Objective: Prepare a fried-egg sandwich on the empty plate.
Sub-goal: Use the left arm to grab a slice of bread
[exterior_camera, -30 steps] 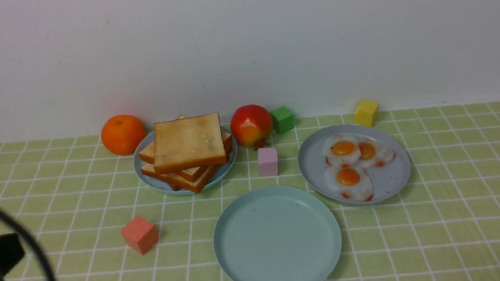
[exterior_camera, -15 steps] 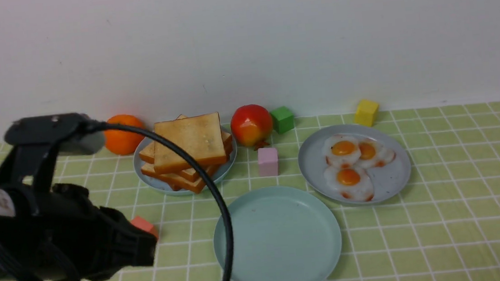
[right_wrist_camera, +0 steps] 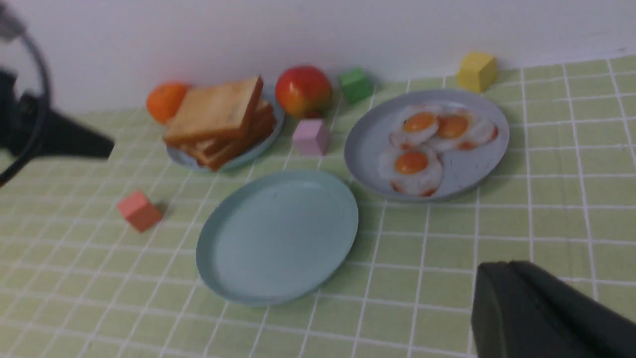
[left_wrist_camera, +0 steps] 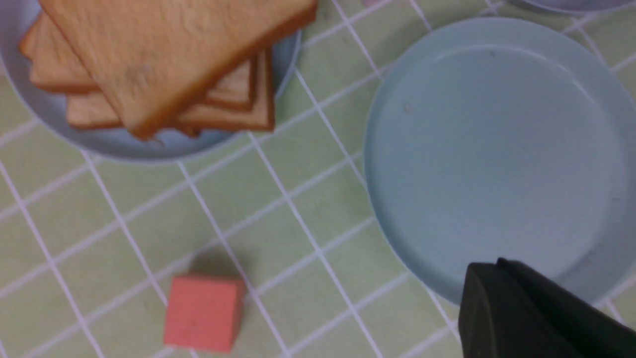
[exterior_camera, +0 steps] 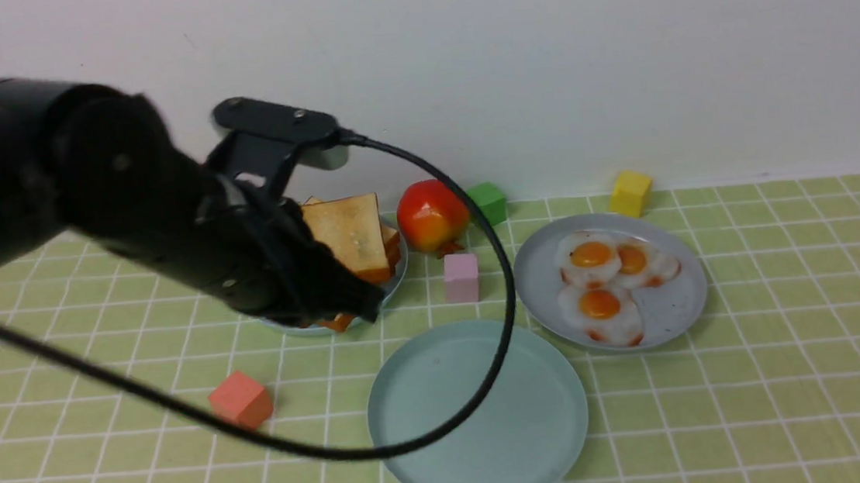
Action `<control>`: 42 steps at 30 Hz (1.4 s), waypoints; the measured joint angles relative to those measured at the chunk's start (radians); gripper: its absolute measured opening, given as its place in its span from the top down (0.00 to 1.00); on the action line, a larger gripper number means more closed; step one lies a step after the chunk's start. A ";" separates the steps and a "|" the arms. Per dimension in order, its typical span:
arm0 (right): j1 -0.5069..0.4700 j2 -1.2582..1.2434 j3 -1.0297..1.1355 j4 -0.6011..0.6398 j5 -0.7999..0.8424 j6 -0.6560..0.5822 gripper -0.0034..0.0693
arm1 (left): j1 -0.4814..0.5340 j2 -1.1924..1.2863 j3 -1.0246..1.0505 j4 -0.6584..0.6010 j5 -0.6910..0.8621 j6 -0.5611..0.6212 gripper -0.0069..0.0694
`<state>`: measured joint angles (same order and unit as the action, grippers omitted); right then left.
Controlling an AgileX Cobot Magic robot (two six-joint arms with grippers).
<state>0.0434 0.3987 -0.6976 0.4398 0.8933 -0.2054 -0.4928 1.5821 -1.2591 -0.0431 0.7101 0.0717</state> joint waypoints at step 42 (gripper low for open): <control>0.155 0.247 -0.220 -0.096 0.188 -0.055 0.93 | -0.023 0.472 -0.244 0.472 -0.214 -0.025 0.23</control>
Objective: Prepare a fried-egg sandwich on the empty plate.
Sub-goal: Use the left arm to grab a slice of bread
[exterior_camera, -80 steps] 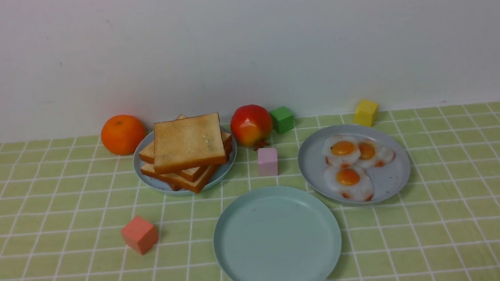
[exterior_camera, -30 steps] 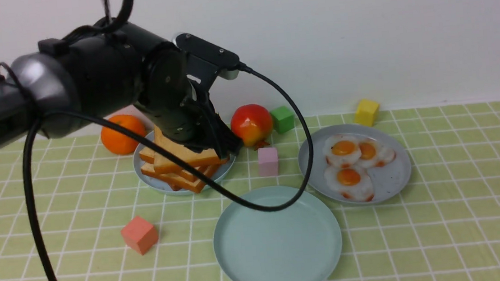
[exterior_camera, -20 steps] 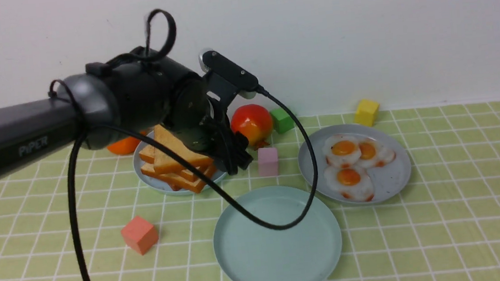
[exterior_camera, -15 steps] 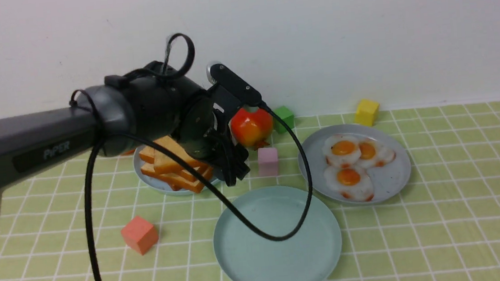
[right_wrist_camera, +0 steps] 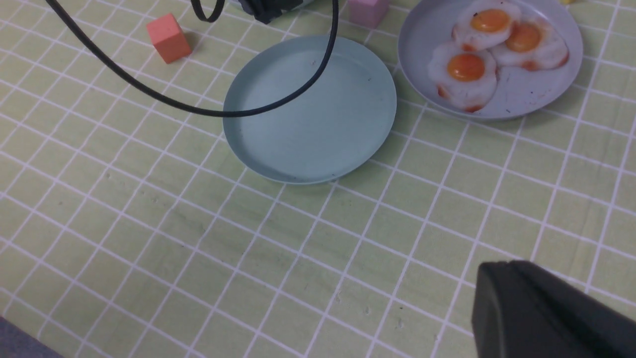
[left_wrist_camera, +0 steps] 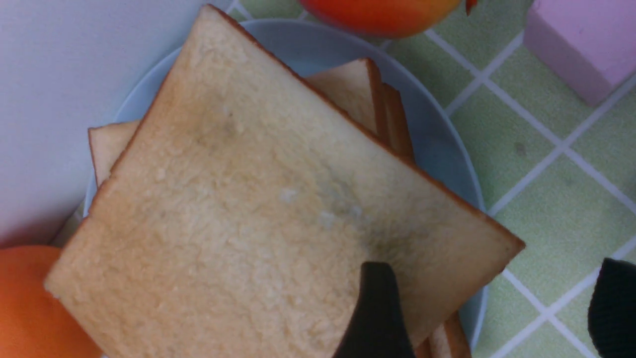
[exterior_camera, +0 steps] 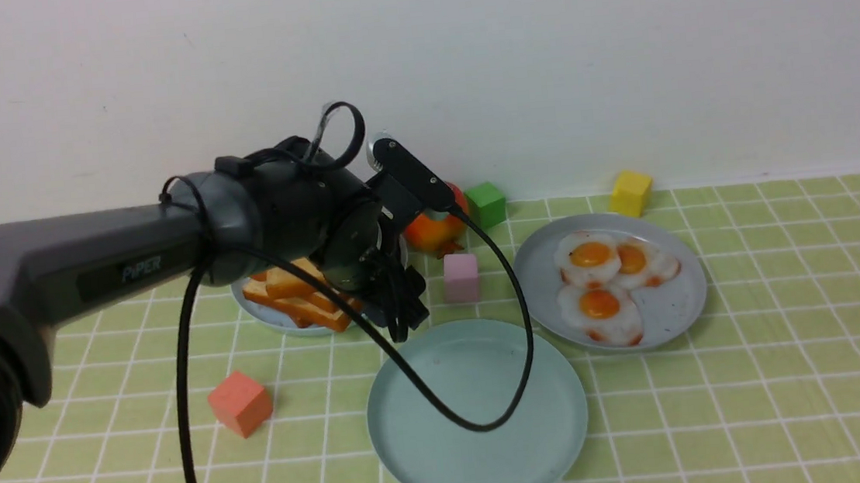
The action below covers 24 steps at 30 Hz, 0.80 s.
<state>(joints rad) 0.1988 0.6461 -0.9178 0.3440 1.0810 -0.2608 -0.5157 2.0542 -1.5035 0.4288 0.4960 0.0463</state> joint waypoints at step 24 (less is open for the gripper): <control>0.000 0.000 0.000 0.000 0.020 0.000 0.91 | -0.003 -0.118 -0.011 0.037 -0.002 0.000 0.93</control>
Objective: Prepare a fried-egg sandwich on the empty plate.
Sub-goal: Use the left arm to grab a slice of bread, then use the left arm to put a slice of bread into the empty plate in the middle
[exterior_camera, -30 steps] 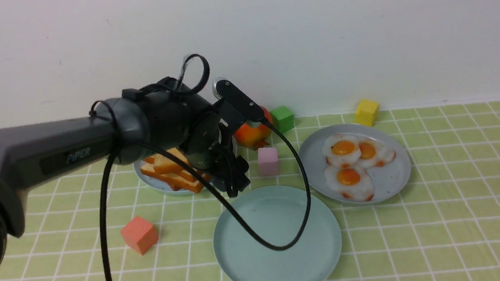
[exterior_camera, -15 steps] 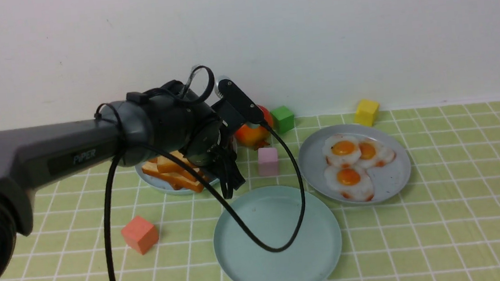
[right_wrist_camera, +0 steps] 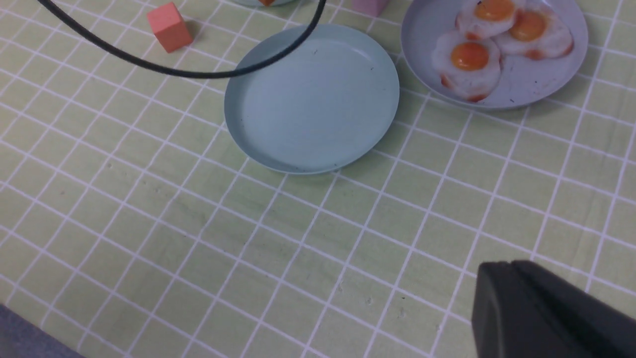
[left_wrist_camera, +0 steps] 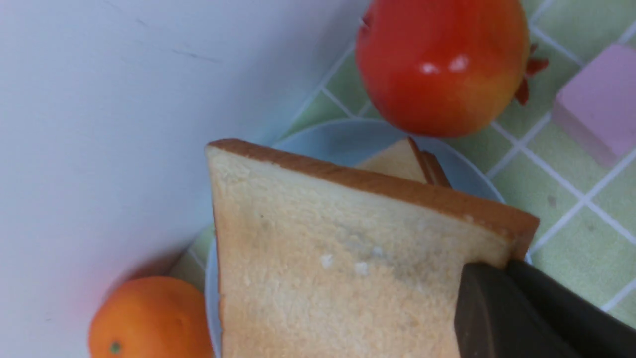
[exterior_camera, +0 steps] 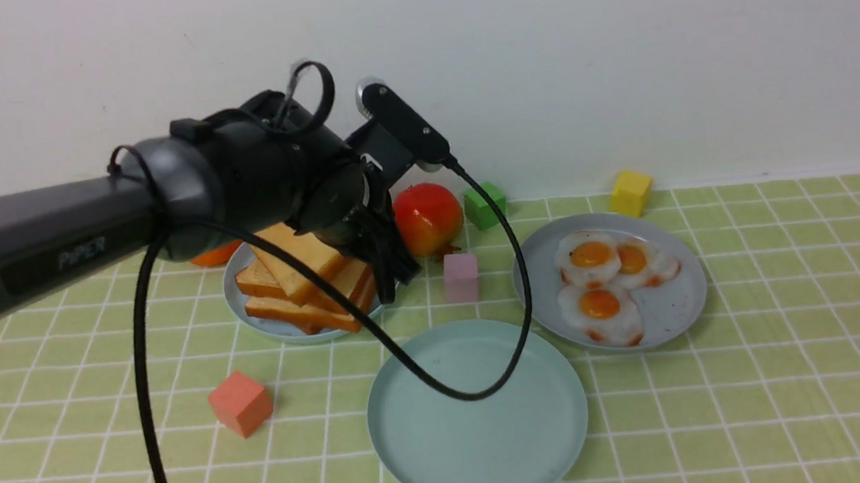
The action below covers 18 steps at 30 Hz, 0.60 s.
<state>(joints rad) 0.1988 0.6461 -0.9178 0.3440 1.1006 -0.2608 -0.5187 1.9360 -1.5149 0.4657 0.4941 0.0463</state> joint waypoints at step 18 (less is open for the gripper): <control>0.000 0.000 0.000 -0.015 0.017 0.000 0.88 | -0.408 -0.076 0.111 -0.121 0.248 -0.076 0.93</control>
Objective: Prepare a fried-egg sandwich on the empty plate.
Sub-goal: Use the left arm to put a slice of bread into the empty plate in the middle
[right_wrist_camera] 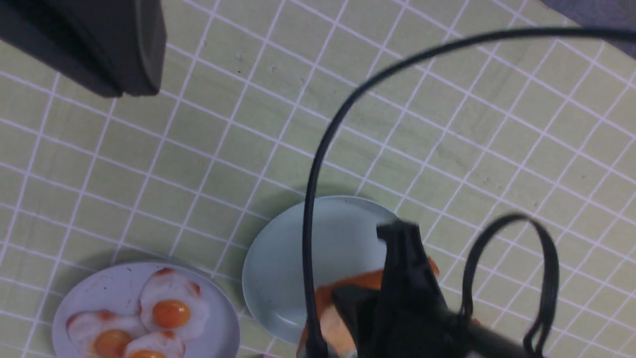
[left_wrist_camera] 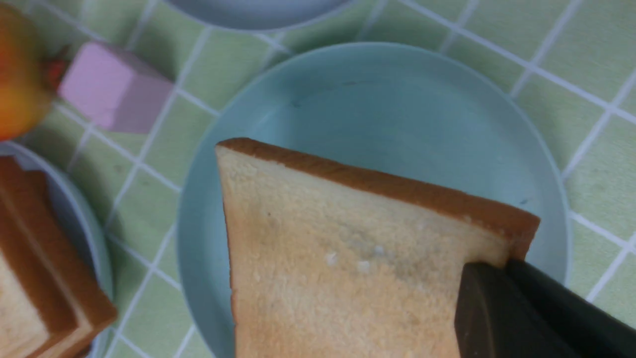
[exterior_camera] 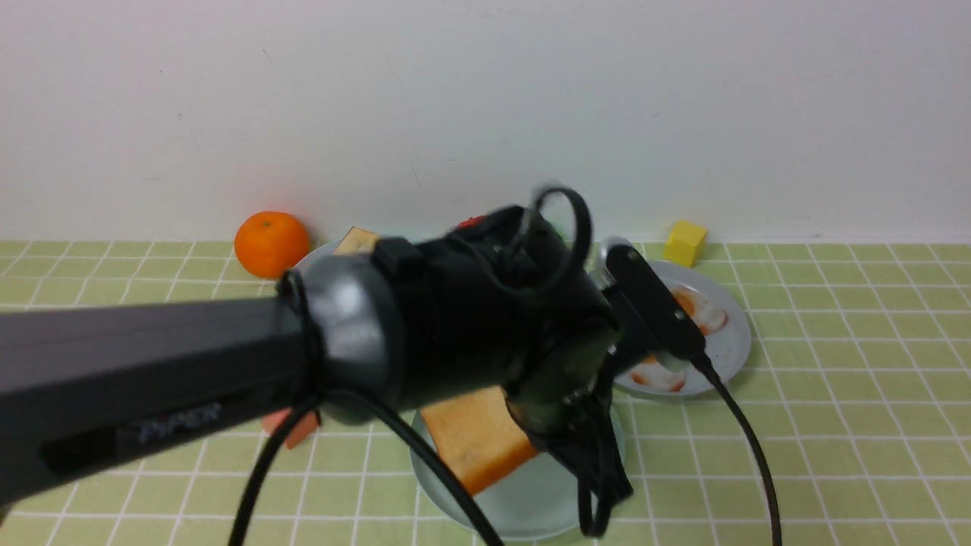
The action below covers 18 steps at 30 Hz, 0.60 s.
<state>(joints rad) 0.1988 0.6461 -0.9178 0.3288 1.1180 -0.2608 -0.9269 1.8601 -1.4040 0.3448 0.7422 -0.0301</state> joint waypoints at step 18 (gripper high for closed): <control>0.000 0.000 0.000 0.000 0.006 0.000 0.88 | -0.004 0.069 0.000 0.091 -0.047 -0.086 0.68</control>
<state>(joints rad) 0.1988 0.6461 -0.9178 0.3288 1.1238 -0.2611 -0.9308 1.9289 -1.4040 0.4360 0.6955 -0.1162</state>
